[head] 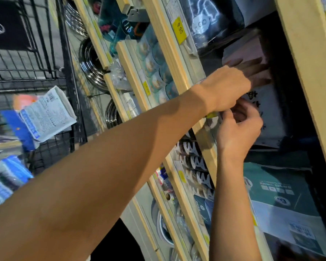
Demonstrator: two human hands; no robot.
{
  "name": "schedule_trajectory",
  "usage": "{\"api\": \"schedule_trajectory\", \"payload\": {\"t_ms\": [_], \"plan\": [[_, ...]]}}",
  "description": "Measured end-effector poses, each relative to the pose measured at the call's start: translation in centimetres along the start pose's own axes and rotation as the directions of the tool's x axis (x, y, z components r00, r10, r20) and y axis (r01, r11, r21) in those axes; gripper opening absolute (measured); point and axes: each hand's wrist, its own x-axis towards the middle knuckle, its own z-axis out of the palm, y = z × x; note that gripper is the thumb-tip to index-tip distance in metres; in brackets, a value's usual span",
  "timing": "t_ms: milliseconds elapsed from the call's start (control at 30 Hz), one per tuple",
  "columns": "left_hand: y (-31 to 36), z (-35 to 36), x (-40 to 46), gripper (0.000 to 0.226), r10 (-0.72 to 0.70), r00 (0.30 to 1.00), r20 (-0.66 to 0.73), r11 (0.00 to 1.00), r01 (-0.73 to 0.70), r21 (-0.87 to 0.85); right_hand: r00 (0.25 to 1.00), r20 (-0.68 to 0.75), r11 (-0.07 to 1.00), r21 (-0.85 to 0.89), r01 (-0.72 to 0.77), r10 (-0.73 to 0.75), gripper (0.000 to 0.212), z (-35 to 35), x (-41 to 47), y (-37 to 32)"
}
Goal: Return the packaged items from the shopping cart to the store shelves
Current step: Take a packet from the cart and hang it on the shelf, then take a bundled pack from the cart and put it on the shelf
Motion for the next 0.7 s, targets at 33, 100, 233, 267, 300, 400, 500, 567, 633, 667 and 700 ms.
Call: {"api": "schedule_trajectory", "payload": {"t_ms": [33,100,233,267,300,400,500,567,633,667,700], "plan": [[-0.4,0.0,-1.0,0.027,-0.040,0.995,-0.087,0.996,0.034,-0.078,0.998,-0.028,0.997,0.059,0.053,-0.051,0.033,0.3,-0.9,-0.4],[-0.9,-1.8,-4.3,0.037,-0.175,0.943,-0.283,0.956,0.095,-0.277,0.987,-0.075,0.972,0.176,0.154,-0.143,0.035,1.4,-3.2,-1.6],[-2.5,-3.5,-14.1,0.026,-0.617,0.589,-0.522,0.751,0.242,-0.614,0.977,-0.011,0.885,0.423,0.196,-0.211,0.033,5.5,-10.3,-3.9],[-3.8,-3.9,-17.7,0.022,-0.704,0.482,-0.522,0.697,0.327,-0.638,0.971,0.067,0.869,0.464,0.174,-0.230,0.032,7.5,-13.0,-4.4],[-4.8,-3.8,-20.7,0.020,-0.775,0.386,-0.501,0.631,0.419,-0.653,0.957,0.153,0.863,0.484,0.145,-0.247,0.032,8.9,-15.1,-4.8],[-7.5,-2.7,-29.9,0.018,-0.879,0.179,-0.443,0.456,0.593,-0.664,0.845,0.452,0.881,0.472,0.044,-0.285,0.027,12.7,-21.5,-5.4],[-10.7,-0.7,-38.7,0.018,-0.988,0.008,-0.156,0.108,0.753,-0.649,0.627,0.693,0.897,0.443,0.019,-0.356,0.023,16.7,-26.8,-4.7],[-12.5,1.2,-43.4,0.017,-0.991,-0.096,0.091,-0.131,0.807,-0.576,0.464,0.853,0.947,0.311,-0.085,-0.238,0.020,20.5,-29.4,-2.5],[-13.1,2.8,-46.6,0.019,-0.961,-0.169,0.218,-0.263,0.801,-0.537,0.347,0.938,0.965,0.070,-0.252,0.023,0.018,24.4,-31.2,0.9],[-13.3,3.6,-47.9,0.021,-0.949,-0.198,0.244,-0.300,0.801,-0.518,0.306,0.933,0.930,-0.070,-0.361,0.188,0.015,26.3,-31.8,2.8],[-13.6,4.2,-48.9,0.025,-0.946,-0.216,0.243,-0.312,0.812,-0.493,0.264,0.904,0.862,-0.182,-0.473,0.336,0.013,28.2,-32.3,4.6]]}}
